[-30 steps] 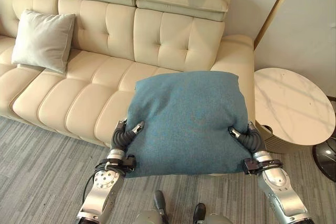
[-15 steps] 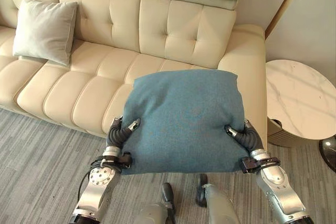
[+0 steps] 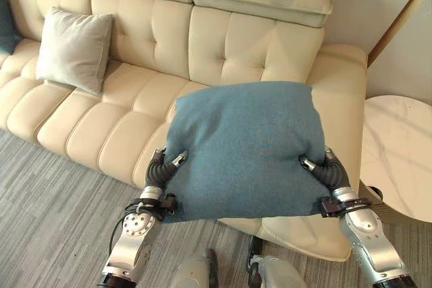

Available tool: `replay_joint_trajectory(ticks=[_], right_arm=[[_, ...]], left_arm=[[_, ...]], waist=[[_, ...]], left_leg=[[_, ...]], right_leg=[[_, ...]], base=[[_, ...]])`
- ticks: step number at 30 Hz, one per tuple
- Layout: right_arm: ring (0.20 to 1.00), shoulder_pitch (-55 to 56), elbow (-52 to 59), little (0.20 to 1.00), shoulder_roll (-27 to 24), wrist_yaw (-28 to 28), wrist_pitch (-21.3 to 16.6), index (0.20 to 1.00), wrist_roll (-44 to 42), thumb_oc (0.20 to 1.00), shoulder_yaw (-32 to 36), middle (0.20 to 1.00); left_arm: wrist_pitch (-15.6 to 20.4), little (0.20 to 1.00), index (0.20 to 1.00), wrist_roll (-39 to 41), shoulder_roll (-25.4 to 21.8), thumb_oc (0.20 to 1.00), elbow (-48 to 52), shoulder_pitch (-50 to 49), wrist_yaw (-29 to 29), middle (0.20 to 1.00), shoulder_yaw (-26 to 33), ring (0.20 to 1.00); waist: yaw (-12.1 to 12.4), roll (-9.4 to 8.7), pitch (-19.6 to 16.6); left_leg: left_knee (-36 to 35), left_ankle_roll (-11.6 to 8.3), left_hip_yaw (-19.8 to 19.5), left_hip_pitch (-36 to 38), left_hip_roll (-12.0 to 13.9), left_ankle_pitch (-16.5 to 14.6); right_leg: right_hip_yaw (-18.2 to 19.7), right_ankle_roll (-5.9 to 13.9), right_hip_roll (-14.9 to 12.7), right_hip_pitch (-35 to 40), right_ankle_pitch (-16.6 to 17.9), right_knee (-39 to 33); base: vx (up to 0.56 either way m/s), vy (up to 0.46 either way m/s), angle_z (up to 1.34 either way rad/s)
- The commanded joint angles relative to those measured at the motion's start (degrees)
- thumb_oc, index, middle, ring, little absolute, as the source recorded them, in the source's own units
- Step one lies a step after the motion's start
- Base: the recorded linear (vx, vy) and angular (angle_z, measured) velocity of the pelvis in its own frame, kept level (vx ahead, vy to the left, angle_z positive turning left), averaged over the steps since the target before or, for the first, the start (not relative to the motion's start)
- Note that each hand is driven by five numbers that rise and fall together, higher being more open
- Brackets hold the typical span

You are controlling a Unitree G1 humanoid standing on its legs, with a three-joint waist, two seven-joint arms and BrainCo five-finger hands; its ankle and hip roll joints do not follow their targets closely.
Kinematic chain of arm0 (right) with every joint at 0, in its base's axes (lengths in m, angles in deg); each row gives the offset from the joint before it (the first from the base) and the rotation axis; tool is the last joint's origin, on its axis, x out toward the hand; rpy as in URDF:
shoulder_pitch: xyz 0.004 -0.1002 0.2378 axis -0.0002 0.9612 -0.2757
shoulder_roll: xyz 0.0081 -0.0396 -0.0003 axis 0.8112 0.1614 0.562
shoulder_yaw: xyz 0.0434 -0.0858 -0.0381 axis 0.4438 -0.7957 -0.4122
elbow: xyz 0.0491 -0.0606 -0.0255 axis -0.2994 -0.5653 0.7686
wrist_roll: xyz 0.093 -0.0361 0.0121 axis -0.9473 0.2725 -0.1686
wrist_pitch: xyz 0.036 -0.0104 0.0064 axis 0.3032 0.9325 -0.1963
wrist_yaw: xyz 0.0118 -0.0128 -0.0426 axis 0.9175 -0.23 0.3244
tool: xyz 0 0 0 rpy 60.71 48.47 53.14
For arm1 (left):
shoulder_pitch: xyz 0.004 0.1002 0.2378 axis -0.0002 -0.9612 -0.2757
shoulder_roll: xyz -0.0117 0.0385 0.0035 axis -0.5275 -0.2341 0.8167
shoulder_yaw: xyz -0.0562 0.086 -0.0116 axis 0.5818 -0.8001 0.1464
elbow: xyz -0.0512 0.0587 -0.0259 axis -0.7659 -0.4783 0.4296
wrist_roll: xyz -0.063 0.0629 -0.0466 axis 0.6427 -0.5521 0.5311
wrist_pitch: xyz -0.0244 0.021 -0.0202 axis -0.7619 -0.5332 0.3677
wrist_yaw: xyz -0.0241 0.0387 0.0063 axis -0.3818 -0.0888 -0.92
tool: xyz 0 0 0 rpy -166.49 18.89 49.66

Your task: Pick up all the scattered cushions and arrange them neatly on the sofa.

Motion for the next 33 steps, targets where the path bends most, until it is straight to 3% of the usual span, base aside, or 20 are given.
replay_joint_trajectory(ticks=[1,5,13,20,26,31,33], right_arm=[[0.2,-1.73,4.7,0.2,1.43,-0.26,-6.62,0.2,-0.61,0.2,-0.91,0.2],[0.2,-2.84,3.14,0.2,1.72,-0.52,-6.25,0.2,1.25,0.2,-2.36,0.2],[0.2,-11.62,-0.4,0.2,5.33,-2.22,-5.64,0.2,3.48,0.2,-6.24,0.2],[0.2,-23.18,-5.23,0.2,8.32,-6.51,-6.03,0.2,4.62,0.2,-11.18,0.2],[0.2,-48.45,-18.04,0.2,11.49,-18.45,-6.32,0.2,9.95,0.2,-16.42,0.2],[0.2,-76.1,-34.92,0.2,6.6,-32.22,-4.64,0.2,15.65,0.2,-17.85,0.2],[0.2,-78.87,-37.18,0.2,6.36,-33.51,-5.32,0.2,15.51,0.2,-18.54,0.2]], left_arm=[[5.52,0.2,0.2,-2.74,-0.53,0.2,6.2,2.1,-1.58,0.2,-1.55,0.2],[5.75,0.2,0.2,-3.01,0.03,0.2,5.2,1.76,-0.78,0.2,-1.64,0.2],[6.88,0.2,0.2,-4.87,-3.03,0.2,2.14,6.61,1.82,0.2,-1.14,0.2],[7.54,0.2,0.2,-6.88,-4.56,0.2,-3.42,15.65,6.78,0.2,-3.75,0.2],[9.15,0.2,0.2,-6.14,-6.85,0.2,-18.28,39.1,15.25,0.2,-11.27,0.2],[10.02,0.2,0.2,-7.09,-12.8,0.2,-36.2,68.79,22.11,0.2,-18.35,0.2],[9.88,0.2,0.2,-6.41,-12.97,0.2,-39.64,72.69,22.63,0.2,-19.37,0.2]], waist=[[0.12,-1.16,-3.44],[0.09,0.01,-4.32],[1.18,0.35,-4.39],[1.79,1.28,-3.34],[2.89,2.83,-0.83],[4.81,4.55,1.07],[4.96,4.7,0.77]], left_leg=[[-2.56,-1.95,-4.72,0.86,2.35,4.2],[-4.71,-2.52,-7.28,3.37,2.11,3.28],[-5.74,0.27,-1.06,4.66,-0.98,1.46],[-5.13,0.94,-0.75,-1.05,-2.9,1.79],[-6.44,0.42,-2.38,-8.47,-3.35,4.89],[-13.46,-1.35,-5.43,-14.89,-3.16,11.03],[-15.0,-1.78,-5.93,-15.78,-3.09,12.07]], right_leg=[[2.79,8.52,-1.82,0.24,-5.93,0.95],[5.84,9.41,-2.04,1.44,-5.51,0.84],[10.87,12.42,-5.98,-1.7,-1.15,-1.17],[11.32,12.8,-7.55,-7.63,1.28,-1.95],[11.21,12.89,-7.58,-15.31,3.63,-2.0],[9.74,13.86,-6.21,-22.8,5.47,-4.28],[9.55,14.08,-5.86,-23.99,5.8,-4.84]], base=[[0.19,0.184,-0.87],[0.14,0.21,-0.79],[0.01,0.197,-0.53],[-0.05,0.041,-0.01],[-0.04,-0.034,0.04],[-0.05,-0.092,0.12],[-0.01,-0.055,0.04]])
